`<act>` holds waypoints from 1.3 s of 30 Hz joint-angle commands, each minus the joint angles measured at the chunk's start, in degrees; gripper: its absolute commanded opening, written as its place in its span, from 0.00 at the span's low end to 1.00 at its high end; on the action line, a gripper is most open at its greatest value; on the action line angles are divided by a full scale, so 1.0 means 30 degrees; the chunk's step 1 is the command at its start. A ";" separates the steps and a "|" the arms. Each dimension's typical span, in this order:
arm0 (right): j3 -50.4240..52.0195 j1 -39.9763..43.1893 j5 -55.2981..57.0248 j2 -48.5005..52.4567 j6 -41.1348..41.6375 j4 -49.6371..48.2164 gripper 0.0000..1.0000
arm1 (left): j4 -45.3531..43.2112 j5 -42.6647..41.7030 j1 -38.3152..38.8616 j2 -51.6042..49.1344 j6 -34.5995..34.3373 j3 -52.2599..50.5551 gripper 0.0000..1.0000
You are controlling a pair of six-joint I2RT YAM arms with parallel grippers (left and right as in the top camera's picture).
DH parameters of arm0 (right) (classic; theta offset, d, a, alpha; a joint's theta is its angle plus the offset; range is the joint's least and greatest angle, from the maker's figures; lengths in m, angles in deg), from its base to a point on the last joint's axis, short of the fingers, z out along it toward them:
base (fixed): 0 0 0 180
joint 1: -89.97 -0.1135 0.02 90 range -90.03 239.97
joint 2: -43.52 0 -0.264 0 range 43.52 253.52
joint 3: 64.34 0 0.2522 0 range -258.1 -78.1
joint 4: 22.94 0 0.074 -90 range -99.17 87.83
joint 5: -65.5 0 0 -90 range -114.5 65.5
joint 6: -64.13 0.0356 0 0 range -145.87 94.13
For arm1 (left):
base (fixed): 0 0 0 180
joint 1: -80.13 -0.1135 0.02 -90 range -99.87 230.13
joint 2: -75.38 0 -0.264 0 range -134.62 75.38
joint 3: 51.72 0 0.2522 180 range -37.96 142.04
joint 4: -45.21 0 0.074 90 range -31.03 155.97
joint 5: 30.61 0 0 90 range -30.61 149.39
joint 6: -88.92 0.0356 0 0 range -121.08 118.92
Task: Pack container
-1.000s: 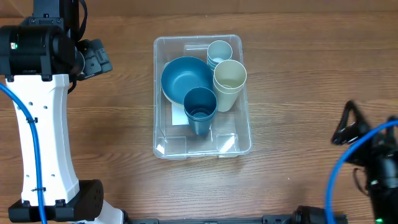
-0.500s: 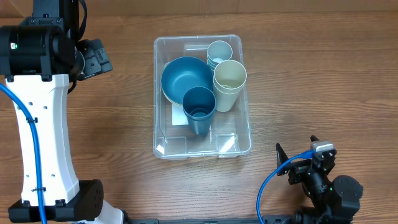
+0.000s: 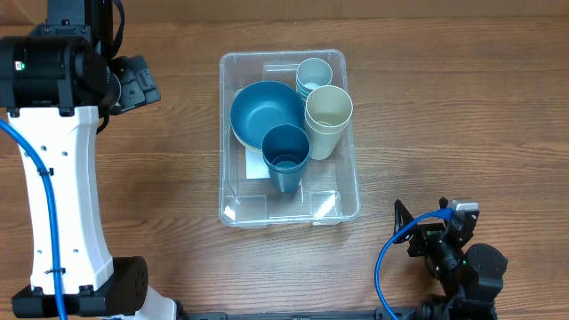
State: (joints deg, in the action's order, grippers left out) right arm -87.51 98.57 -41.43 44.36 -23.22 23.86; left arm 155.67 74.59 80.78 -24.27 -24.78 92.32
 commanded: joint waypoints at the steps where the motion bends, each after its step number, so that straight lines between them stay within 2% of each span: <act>1: 0.0175 0.0015 0.0262 -0.0226 0.0240 -0.0066 1.00 | 0.0029 -0.0073 -0.0095 0.0306 -0.0255 0.0357 1.00; 11: 0.0175 0.0015 0.0262 -0.0226 0.0240 -0.0066 1.00 | 0.0022 -0.0073 -0.0095 0.0255 -0.0255 0.0357 1.00; 13: 0.0175 0.0015 0.0262 -0.0226 0.0240 -0.0066 1.00 | 0.0029 0.0153 -0.0087 0.0597 -0.0007 0.0306 1.00; 15: 0.0175 0.0015 0.0262 -0.0226 0.0240 -0.0073 1.00 | -0.0670 0.0350 -0.0080 0.2033 0.0328 -0.1122 1.00; 18: 0.0175 0.0015 0.0262 -0.0226 0.0240 -0.0073 1.00 | -0.6849 -0.0328 -0.0080 0.5654 0.0670 -0.5967 1.00; 19: 0.0175 0.0015 0.0262 -0.0226 0.0240 -0.0073 1.00 | -0.9632 -0.1253 -0.0080 0.7249 0.2062 -0.8291 1.00; 21: 0.0175 0.0015 0.0262 -0.0226 0.0240 -0.0066 1.00 | -1.3231 -0.2681 -0.0080 0.9588 0.4255 -1.1868 1.00; 23: 0.0175 0.0015 0.0262 -0.0226 0.0240 -0.0066 1.00 | -1.6101 -0.3111 -0.0080 1.2196 0.5384 -1.5599 1.00; 27: 0.0175 0.0015 0.0262 -0.0226 0.0240 -0.0066 1.00 | -1.8972 -0.3111 -0.0102 1.8265 0.6819 -2.3452 1.00; 31: 0.0175 0.0015 0.0262 -0.0226 0.0240 -0.0066 1.00 | -1.9832 -0.3249 -0.0102 2.3350 0.7344 -2.9616 1.00; 36: 0.0175 0.0015 0.0262 -0.0226 0.0240 -0.0066 1.00 | -2.2068 -0.4590 -0.0102 2.8429 0.7337 -3.5947 1.00; 39: 0.0175 0.0015 0.0262 -0.0226 0.0240 -0.0066 1.00 | -2.2389 -0.4685 -0.0102 3.0571 0.7337 -3.8221 1.00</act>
State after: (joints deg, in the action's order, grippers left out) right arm -87.45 98.57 -40.75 44.25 -22.82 23.64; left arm 89.25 62.50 80.78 62.26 -3.85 -17.45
